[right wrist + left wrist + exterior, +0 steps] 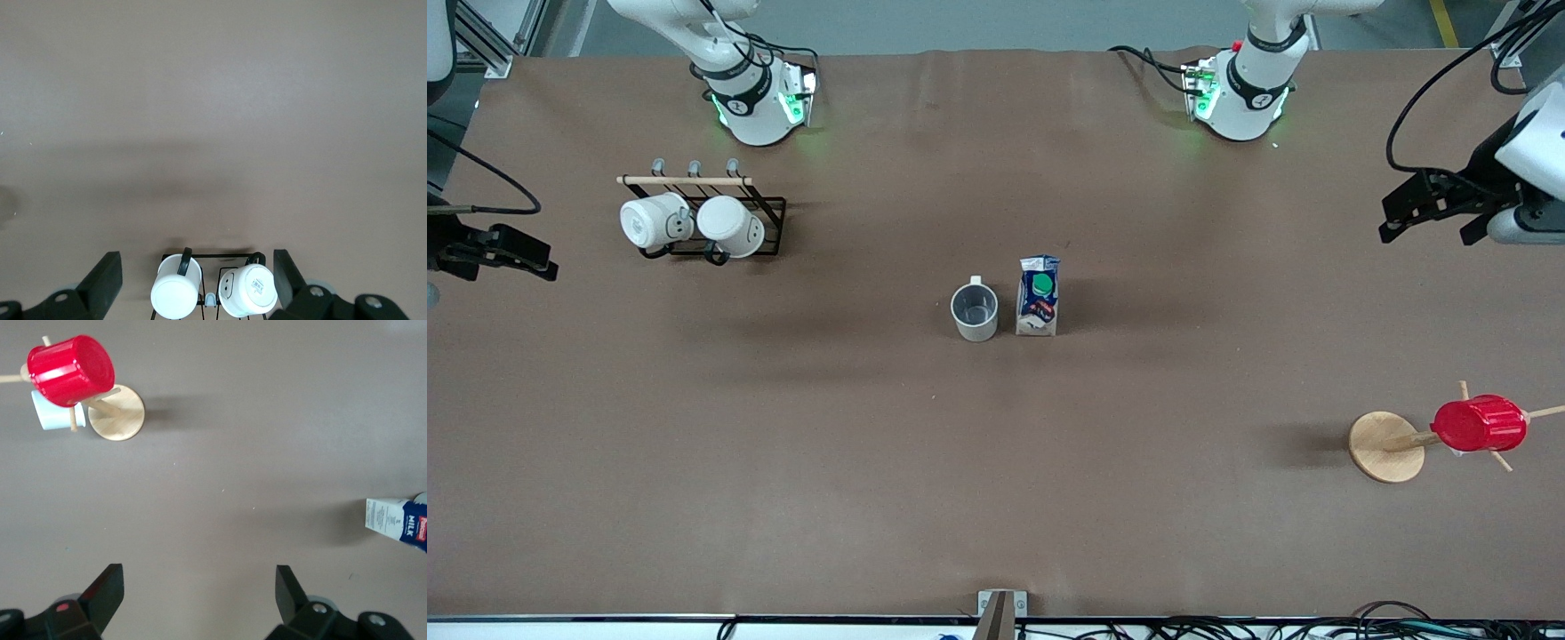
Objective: Place cup and milk on table
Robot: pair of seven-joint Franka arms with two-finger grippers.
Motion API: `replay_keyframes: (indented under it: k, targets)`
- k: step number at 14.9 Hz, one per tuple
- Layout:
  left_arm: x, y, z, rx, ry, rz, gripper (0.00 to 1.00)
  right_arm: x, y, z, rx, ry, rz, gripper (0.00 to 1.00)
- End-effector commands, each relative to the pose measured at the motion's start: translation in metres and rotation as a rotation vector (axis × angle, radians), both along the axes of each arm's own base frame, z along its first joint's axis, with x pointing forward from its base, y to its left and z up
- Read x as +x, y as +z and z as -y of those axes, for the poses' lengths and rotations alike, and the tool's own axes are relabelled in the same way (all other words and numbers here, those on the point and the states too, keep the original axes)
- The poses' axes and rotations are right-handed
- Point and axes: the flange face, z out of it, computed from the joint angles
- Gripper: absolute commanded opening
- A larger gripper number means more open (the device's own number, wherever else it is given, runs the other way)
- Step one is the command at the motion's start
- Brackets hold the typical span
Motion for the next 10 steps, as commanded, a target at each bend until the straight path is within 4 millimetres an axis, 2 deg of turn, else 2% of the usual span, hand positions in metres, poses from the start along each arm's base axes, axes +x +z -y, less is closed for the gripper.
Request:
replay_keyframes:
  k: [1, 4, 6, 10]
  targets:
    - [-0.011, -0.003, -0.004, -0.007, -0.012, -0.004, 1.0, -0.009, 0.007, 0.004, 0.011, -0.021, 0.005, 1.0]
    - [-0.009, -0.011, 0.001, -0.006, -0.005, -0.008, 1.0, -0.007, 0.01, 0.003, 0.01, -0.021, 0.02, 1.0]
    - [-0.004, -0.017, 0.026, -0.001, -0.039, -0.006, 1.0, -0.009, 0.012, -0.002, 0.011, -0.02, 0.016, 1.0]
    - [0.0, -0.024, 0.039, -0.001, -0.018, -0.006, 1.0, -0.009, 0.013, 0.001, 0.01, -0.026, 0.021, 1.0]
